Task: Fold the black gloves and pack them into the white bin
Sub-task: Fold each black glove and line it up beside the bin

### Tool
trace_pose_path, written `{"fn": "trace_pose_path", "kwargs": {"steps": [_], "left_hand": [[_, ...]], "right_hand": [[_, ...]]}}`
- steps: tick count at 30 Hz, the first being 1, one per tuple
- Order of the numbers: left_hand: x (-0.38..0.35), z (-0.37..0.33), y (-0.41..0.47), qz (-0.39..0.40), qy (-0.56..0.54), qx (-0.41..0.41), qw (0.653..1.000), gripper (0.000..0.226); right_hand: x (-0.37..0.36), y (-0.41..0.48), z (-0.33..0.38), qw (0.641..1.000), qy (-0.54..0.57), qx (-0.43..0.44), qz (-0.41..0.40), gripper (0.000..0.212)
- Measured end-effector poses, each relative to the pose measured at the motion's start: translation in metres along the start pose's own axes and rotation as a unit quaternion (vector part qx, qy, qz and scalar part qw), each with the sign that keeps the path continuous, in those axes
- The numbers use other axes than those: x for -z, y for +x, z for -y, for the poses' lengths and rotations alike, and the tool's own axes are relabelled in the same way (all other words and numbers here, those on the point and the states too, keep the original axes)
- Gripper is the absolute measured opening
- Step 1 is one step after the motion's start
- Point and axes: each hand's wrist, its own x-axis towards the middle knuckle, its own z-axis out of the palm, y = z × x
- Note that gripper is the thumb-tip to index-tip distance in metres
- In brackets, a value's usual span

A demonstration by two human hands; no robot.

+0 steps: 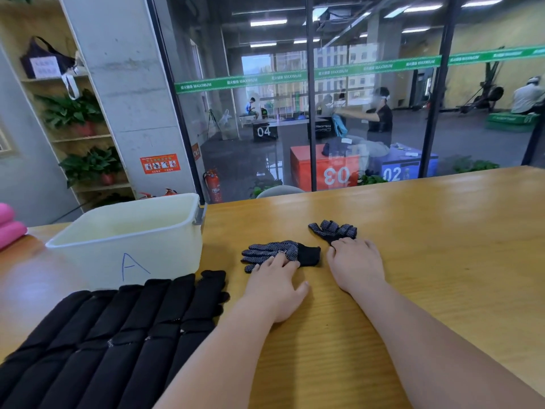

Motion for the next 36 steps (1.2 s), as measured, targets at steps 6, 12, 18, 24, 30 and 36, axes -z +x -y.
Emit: {"fn": "trace_pose_path", "kwargs": {"steps": [6,12,18,24,30,36], "left_hand": [[0.005,-0.002,-0.032,-0.001,-0.026,-0.021,0.999,0.058],[0.011,-0.012,-0.063,-0.017,-0.044,-0.049,0.998,0.044],[0.015,-0.021,-0.091,-0.009,-0.047,-0.089,0.995,0.025],[0.02,-0.042,-0.114,-0.077,-0.016,-0.13,0.988,0.053],[0.016,-0.052,-0.119,-0.086,-0.041,-0.118,0.988,0.024],[0.082,-0.05,-0.11,-0.102,-0.23,-0.084,0.964,0.006]], "right_hand": [[0.008,-0.031,-0.007,1.0,-0.002,0.022,-0.014,0.049],[0.024,-0.071,-0.016,0.998,-0.012,0.064,-0.007,0.046],[0.035,-0.114,-0.031,0.997,-0.014,0.075,-0.024,0.04],[0.032,-0.134,-0.037,0.992,0.032,0.086,-0.089,0.028],[0.033,-0.135,-0.039,0.989,0.075,0.088,-0.092,0.026],[0.029,-0.133,-0.043,0.988,0.098,0.084,-0.089,0.022]]}}
